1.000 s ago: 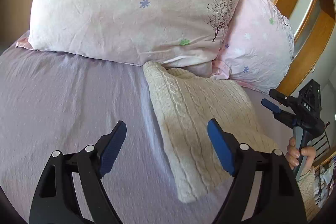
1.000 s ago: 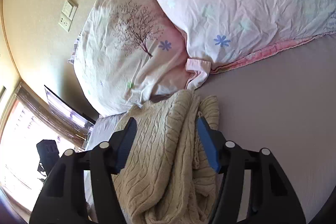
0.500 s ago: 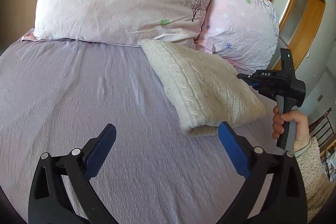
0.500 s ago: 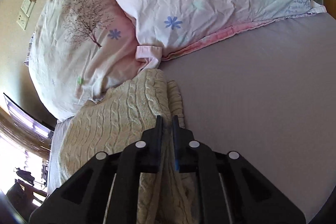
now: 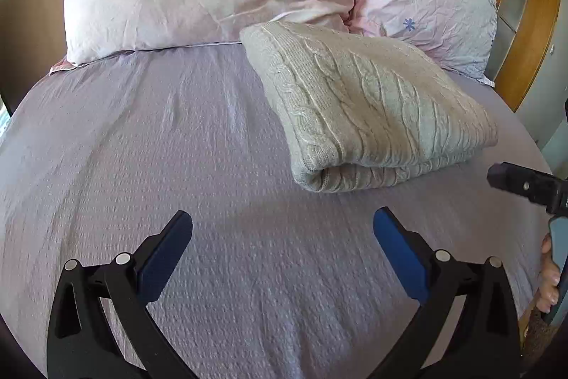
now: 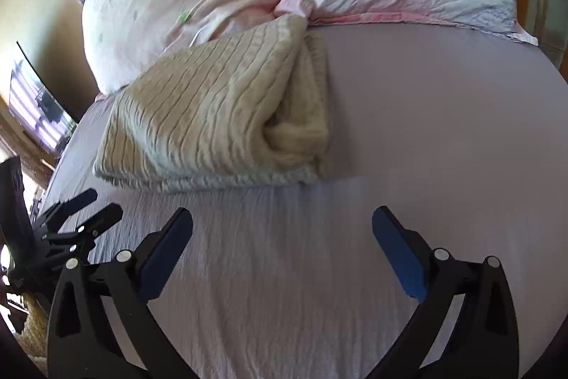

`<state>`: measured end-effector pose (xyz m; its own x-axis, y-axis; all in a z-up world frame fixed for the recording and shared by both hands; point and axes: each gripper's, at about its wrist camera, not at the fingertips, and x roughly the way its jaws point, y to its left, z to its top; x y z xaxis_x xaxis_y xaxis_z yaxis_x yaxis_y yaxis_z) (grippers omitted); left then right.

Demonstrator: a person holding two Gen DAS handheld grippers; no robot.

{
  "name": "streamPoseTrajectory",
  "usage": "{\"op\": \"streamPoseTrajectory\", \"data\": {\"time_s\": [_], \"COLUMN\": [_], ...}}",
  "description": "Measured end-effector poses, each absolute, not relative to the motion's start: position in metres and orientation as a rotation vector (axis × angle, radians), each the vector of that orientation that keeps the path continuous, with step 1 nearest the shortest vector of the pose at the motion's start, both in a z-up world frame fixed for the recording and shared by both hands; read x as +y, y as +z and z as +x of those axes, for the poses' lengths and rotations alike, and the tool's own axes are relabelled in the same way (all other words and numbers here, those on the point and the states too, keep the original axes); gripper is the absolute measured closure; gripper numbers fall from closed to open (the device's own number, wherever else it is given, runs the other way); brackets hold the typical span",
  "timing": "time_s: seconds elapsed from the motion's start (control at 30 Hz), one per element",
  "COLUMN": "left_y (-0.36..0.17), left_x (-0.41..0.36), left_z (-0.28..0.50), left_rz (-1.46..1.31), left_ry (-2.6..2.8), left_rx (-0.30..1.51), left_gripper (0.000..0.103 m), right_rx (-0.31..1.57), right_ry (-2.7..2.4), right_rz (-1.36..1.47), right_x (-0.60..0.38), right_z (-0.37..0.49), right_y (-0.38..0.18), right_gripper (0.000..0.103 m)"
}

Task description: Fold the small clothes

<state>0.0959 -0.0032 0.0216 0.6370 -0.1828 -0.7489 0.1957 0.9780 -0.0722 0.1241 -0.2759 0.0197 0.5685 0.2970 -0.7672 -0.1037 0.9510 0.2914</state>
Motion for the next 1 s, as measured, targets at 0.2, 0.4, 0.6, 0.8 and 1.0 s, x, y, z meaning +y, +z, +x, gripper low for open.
{"op": "streamPoseTrajectory", "data": {"time_s": [0.2,0.4,0.6,0.8,1.0], "left_y": [0.019,0.017,0.017,0.017,0.017], "left_x": [-0.003,-0.014,-0.013,-0.013,-0.012], "left_z": [0.103,0.106,0.107,0.106,0.106], "left_rz": [0.036,0.125,0.123,0.123,0.124], "left_ry": [-0.204,-0.172,-0.173,-0.173,-0.173], "left_rx": [0.893,0.917,0.918,0.918,0.918], "left_gripper": [0.001,0.001,0.001,0.001,0.001], "right_rx": [0.949,0.957,0.957,0.956,0.956], "right_ry": [0.185,0.129,0.124,0.120,0.121], "right_rz": [0.078,-0.031,-0.031,-0.032,-0.032], "right_x": [-0.243,-0.226,-0.226,-0.226,-0.227], "right_z": [0.129,0.126,0.127,0.125,0.125], "right_y": [0.011,0.010,0.010,0.010,0.011], "right_gripper": [0.002,0.002,0.002,0.002,0.002]}}
